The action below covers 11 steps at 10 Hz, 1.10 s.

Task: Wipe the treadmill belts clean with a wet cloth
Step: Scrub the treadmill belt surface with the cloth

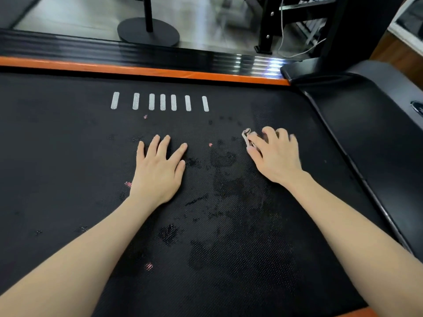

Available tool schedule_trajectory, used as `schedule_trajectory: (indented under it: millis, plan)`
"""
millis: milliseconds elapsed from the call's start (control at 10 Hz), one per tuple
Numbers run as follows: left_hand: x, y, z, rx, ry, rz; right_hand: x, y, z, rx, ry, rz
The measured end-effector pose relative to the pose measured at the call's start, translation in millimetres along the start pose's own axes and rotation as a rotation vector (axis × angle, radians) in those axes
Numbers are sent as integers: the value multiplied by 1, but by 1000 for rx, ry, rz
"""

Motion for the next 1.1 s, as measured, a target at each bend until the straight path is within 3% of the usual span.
schedule_trajectory:
  millis: [100, 300, 400, 500, 600, 700, 800, 900, 1000, 1100]
  plan:
    - [0, 1, 0, 10, 1, -1, 13, 24, -4, 22, -56, -78]
    - [0, 2, 0, 9, 1, 14, -14, 5, -5, -107, -91, -466]
    - [0, 2, 1, 8, 7, 10, 10, -46, 23, -239, 39, -289]
    - [-1, 1, 1, 8, 2, 4, 57, -104, 50, -358, -1, 62]
    - [0, 1, 1, 14, 0, 6, 43, -96, 43, -363, 41, 181]
    - [-1, 1, 1, 23, -4, 7, -21, -51, 9, -201, 124, -60]
    - [-1, 1, 2, 32, -2, 18, -65, -21, -16, -131, -3, -303]
    - [-1, 3, 3, 33, -4, 18, -47, -48, 0, -164, 53, -262]
    - [-1, 3, 4, 28, 8, 16, 22, -107, 36, -362, 74, 54]
    - [-1, 3, 4, 36, 9, 21, 35, -114, 44, -443, 51, 230]
Point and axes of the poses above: each hand's wrist, its own x-axis away from the middle knuckle, its own z-axis out of the back of the hand, y = z × x, the point moved 4 cm from there along -x, towards the middle knuckle, and after that the axes turned 5 degrees about y, right-handed, at the moved point
